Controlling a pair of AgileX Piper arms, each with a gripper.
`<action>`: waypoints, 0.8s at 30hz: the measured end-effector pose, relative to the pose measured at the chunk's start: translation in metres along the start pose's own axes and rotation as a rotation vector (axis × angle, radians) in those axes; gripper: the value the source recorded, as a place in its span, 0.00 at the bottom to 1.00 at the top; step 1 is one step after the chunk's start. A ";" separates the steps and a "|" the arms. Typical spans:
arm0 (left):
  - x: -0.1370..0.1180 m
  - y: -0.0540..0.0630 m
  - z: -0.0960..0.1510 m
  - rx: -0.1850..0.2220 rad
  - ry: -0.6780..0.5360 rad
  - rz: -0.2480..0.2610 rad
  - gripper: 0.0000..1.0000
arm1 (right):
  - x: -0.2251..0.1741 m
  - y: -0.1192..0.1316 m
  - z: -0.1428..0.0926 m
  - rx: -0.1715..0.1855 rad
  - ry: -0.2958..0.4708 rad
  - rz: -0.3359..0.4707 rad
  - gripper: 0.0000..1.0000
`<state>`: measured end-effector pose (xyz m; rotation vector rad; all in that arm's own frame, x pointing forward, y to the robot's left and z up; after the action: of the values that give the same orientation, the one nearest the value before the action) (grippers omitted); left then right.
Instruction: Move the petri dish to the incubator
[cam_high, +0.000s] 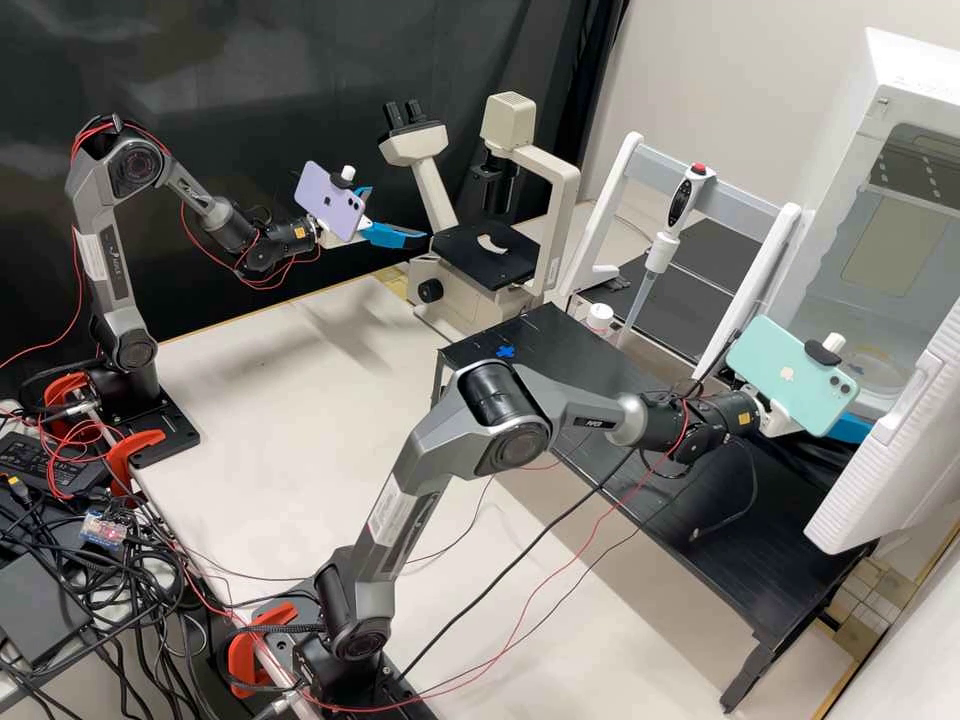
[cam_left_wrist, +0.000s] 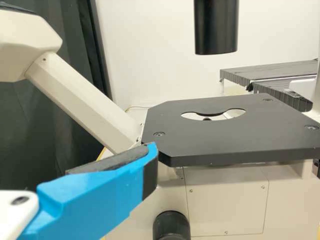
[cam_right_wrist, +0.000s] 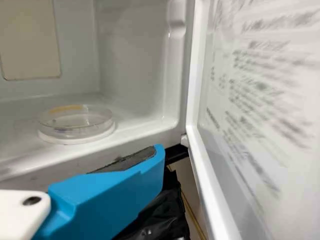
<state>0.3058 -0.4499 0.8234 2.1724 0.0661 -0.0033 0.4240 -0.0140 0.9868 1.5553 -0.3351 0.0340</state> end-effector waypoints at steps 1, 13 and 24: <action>0.000 0.000 0.000 0.000 0.000 0.000 1.00 | -0.003 -0.001 0.001 0.001 0.005 0.000 1.00; 0.000 0.000 0.000 0.000 0.000 0.000 1.00 | -0.115 -0.016 -0.020 0.043 0.207 0.007 1.00; 0.000 0.000 0.000 0.000 0.000 0.000 1.00 | -0.207 -0.056 -0.058 0.058 0.351 -0.031 1.00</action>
<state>0.3058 -0.4499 0.8234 2.1724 0.0661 -0.0033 0.2499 0.0802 0.8857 1.5774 -0.0327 0.2910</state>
